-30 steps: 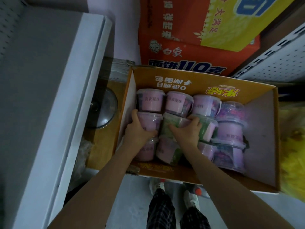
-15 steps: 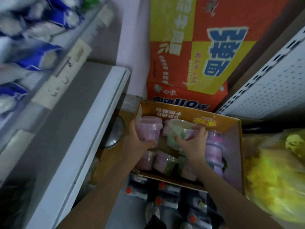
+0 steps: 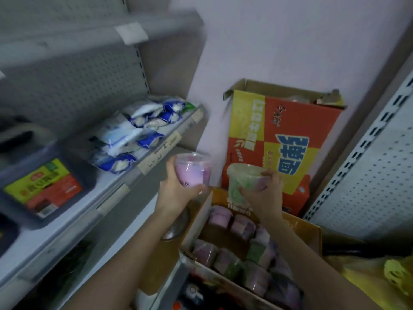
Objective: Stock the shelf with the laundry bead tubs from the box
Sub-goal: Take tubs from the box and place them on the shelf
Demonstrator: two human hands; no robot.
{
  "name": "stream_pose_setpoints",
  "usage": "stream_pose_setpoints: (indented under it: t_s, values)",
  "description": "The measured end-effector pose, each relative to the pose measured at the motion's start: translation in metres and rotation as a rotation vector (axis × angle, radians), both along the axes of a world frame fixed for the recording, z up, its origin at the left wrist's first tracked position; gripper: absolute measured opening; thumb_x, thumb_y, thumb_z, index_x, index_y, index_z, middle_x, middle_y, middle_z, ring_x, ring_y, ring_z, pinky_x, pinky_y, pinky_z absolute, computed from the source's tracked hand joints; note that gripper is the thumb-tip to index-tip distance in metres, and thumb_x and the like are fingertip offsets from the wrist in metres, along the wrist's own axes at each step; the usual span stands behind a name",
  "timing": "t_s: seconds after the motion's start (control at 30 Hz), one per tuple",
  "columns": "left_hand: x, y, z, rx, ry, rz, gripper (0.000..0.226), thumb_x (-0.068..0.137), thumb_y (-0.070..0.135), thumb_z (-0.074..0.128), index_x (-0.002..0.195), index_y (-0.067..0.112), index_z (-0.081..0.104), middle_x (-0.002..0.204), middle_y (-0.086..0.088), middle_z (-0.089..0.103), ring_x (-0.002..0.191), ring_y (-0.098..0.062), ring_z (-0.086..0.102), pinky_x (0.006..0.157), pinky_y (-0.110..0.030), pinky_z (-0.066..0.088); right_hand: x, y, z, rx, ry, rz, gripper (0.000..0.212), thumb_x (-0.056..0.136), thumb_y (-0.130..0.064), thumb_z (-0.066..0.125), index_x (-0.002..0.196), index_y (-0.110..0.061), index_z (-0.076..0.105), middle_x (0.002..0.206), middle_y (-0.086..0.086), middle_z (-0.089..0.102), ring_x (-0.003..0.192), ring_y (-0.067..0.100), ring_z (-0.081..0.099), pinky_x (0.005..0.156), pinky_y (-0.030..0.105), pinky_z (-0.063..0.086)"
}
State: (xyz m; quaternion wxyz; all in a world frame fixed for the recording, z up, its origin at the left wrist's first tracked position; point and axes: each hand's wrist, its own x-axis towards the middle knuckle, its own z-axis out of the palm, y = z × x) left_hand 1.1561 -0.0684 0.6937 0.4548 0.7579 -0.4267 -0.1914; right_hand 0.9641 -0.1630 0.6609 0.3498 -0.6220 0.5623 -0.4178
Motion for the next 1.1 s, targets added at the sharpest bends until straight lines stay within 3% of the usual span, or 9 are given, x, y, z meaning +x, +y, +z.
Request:
stream_pose_setpoints:
  t_s: [0.1,0.2,0.33,0.5,0.67,0.9,1.1]
  values:
    - [0.002,0.017,0.033,-0.05,-0.055,0.05,0.101,0.059,0.046,0.083,0.137,0.041,0.019,0.126,-0.004,0.057,0.11,-0.028,0.058,0.087,-0.035,0.049,0.001,0.007,0.032,-0.093,-0.02,0.061,0.066,0.061,-0.023,0.086,0.107,-0.027,0.039,0.115,-0.001,0.042,0.104,0.012,0.043,0.088,0.027,0.039]
    - [0.004,0.037,0.064,-0.113,-0.098,0.097,0.104,0.057,0.039,0.086,0.138,0.038,0.02,0.128,-0.002,0.055,0.107,-0.022,0.057,0.083,-0.03,0.044,0.004,0.012,0.061,-0.176,-0.061,0.11,0.065,0.059,-0.023,0.086,0.105,-0.027,0.04,0.112,-0.001,0.043,0.105,0.013,0.043,0.088,0.027,0.037]
    - [0.009,0.063,0.099,-0.191,-0.171,0.174,0.103,0.058,0.034,0.086,0.14,0.035,0.023,0.127,-0.004,0.058,0.108,-0.026,0.059,0.078,-0.025,0.041,0.013,0.016,0.1,-0.261,-0.108,0.157,0.067,0.055,-0.024,0.087,0.105,-0.025,0.043,0.113,0.001,0.046,0.106,0.017,0.047,0.09,0.03,0.041]
    - [0.018,0.094,0.145,-0.263,-0.221,0.275,0.102,0.06,0.036,0.085,0.138,0.038,0.021,0.119,-0.005,0.06,0.1,-0.025,0.06,0.077,-0.028,0.046,0.035,0.025,0.148,-0.314,-0.203,0.269,0.068,0.058,-0.021,0.087,0.108,-0.028,0.042,0.115,-0.004,0.043,0.099,0.008,0.044,0.082,0.02,0.036]
    - [0.03,0.121,0.186,-0.345,-0.257,0.369,0.101,0.061,0.037,0.084,0.139,0.038,0.019,0.108,0.007,0.052,0.088,-0.014,0.052,0.07,-0.023,0.041,0.07,0.034,0.186,-0.383,-0.286,0.361,0.067,0.056,-0.02,0.089,0.106,-0.026,0.045,0.114,-0.003,0.045,0.1,0.012,0.049,0.083,0.022,0.043]
    - [0.06,0.139,0.23,-0.392,-0.408,0.49,0.103,0.064,0.04,0.082,0.145,0.03,0.018,0.112,-0.007,0.063,0.081,-0.017,0.058,0.066,-0.027,0.043,0.124,0.04,0.231,-0.414,-0.361,0.509,0.067,0.058,-0.019,0.087,0.109,-0.024,0.045,0.113,-0.006,0.045,0.101,0.01,0.049,0.079,0.014,0.041]
    - [0.092,0.127,0.264,-0.446,-0.504,0.5,0.107,0.061,0.043,0.084,0.144,0.03,0.018,0.124,-0.005,0.058,0.09,-0.019,0.06,0.071,-0.027,0.045,0.174,0.036,0.266,-0.435,-0.41,0.609,0.067,0.059,-0.026,0.087,0.11,-0.031,0.044,0.117,-0.008,0.044,0.103,0.009,0.049,0.091,0.028,0.046]
